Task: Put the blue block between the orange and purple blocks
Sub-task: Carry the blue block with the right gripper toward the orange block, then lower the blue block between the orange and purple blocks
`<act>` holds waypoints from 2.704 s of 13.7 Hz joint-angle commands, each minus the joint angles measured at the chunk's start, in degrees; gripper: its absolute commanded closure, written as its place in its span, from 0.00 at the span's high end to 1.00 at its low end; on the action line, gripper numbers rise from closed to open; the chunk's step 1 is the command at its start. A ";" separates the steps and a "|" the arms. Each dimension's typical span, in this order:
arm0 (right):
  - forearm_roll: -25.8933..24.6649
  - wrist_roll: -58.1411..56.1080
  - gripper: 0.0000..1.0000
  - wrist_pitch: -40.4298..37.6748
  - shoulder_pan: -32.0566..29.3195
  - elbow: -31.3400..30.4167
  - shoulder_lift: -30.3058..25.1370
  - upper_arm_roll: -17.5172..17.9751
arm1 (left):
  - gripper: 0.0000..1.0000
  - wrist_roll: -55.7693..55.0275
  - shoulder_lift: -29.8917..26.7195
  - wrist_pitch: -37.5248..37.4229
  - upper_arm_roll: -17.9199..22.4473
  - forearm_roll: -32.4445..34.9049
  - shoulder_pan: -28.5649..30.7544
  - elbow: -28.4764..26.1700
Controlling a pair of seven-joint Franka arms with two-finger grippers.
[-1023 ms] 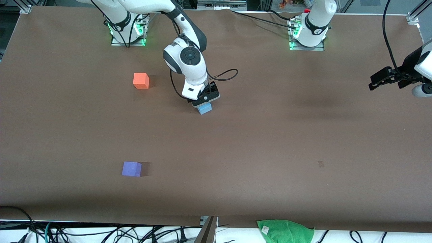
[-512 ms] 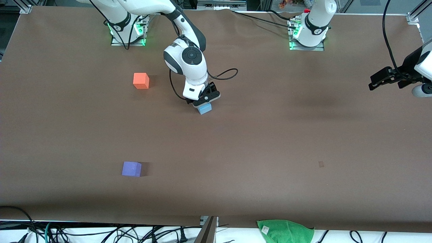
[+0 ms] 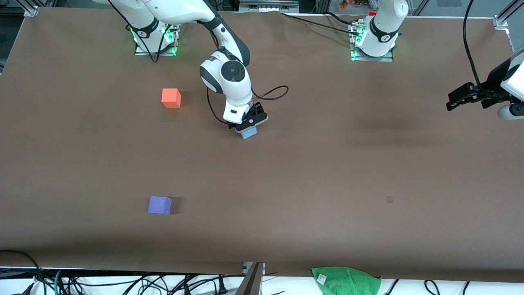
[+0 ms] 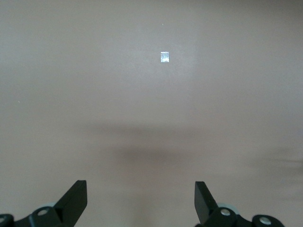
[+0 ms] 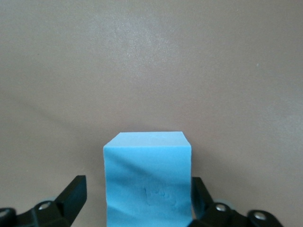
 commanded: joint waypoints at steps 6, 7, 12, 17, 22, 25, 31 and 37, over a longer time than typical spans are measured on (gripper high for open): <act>-0.02 -0.09 0.25 -5.09 -0.78 2.92 -2.76 -2.99 | 1.00 1.26 0.74 -1.02 -0.32 -1.50 0.26 1.86; 0.16 -0.26 0.25 -8.86 -1.05 3.89 -3.90 -4.58 | 1.00 1.26 0.83 -1.02 -0.32 -1.50 0.26 1.86; 0.51 -1.85 0.25 -17.42 -4.04 2.67 -5.58 -14.33 | 1.00 1.26 0.83 -1.02 -0.32 -1.50 0.26 1.86; 3.13 -3.24 0.25 -17.51 -8.50 -0.41 -6.38 -19.09 | 1.00 1.26 0.83 -1.02 -0.32 -1.50 0.26 1.86; 13.51 -8.53 0.25 -16.90 -12.12 -2.16 -6.38 -19.18 | 1.00 1.26 1.18 -1.02 -0.32 -1.50 0.17 1.86; 14.48 -11.59 0.25 -15.15 -12.39 -3.21 -6.29 -19.27 | 1.00 1.26 1.18 -1.02 -0.32 -1.41 0.17 1.86; 19.41 -18.54 0.25 -11.55 -14.32 -5.67 -5.85 -19.27 | 1.00 1.26 1.18 -1.02 -0.32 -1.41 0.17 1.86; 19.41 -18.63 0.33 -7.84 -14.23 -8.06 -5.58 -19.27 | 1.00 1.26 1.18 -1.02 -0.32 -1.41 0.17 1.86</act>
